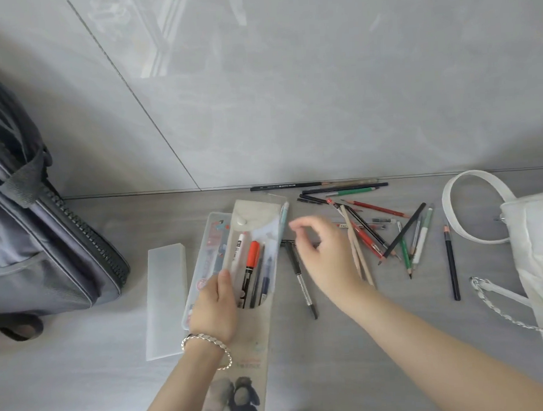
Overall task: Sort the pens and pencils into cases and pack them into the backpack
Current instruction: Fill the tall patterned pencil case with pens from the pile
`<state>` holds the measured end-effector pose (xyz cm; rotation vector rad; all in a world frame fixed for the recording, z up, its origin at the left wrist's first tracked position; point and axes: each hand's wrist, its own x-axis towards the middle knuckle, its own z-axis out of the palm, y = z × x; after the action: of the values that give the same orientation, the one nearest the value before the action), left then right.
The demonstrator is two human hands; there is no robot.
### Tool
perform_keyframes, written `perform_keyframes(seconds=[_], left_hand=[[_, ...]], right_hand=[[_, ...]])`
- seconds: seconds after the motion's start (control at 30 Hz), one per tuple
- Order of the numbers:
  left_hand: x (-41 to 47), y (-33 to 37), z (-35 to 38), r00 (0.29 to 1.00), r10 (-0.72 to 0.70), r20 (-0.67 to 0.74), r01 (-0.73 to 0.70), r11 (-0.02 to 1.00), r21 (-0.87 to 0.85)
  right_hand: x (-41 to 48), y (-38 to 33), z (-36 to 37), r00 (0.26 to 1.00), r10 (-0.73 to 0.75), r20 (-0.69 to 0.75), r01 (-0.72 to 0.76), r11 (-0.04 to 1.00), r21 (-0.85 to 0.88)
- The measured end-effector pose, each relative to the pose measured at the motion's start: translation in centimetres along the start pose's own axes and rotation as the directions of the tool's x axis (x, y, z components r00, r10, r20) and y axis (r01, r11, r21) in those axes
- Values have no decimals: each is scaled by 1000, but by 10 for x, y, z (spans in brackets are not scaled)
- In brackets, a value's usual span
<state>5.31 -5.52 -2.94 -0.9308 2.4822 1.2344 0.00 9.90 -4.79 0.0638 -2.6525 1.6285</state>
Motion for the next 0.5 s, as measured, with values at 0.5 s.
perform_keyframes(seconds=[0.5], left_hand=[[12,1,-14,999,6,-40,-7,1000,-25]], right_hand=[[12,29,24,921,282,269,-43,759,-649]])
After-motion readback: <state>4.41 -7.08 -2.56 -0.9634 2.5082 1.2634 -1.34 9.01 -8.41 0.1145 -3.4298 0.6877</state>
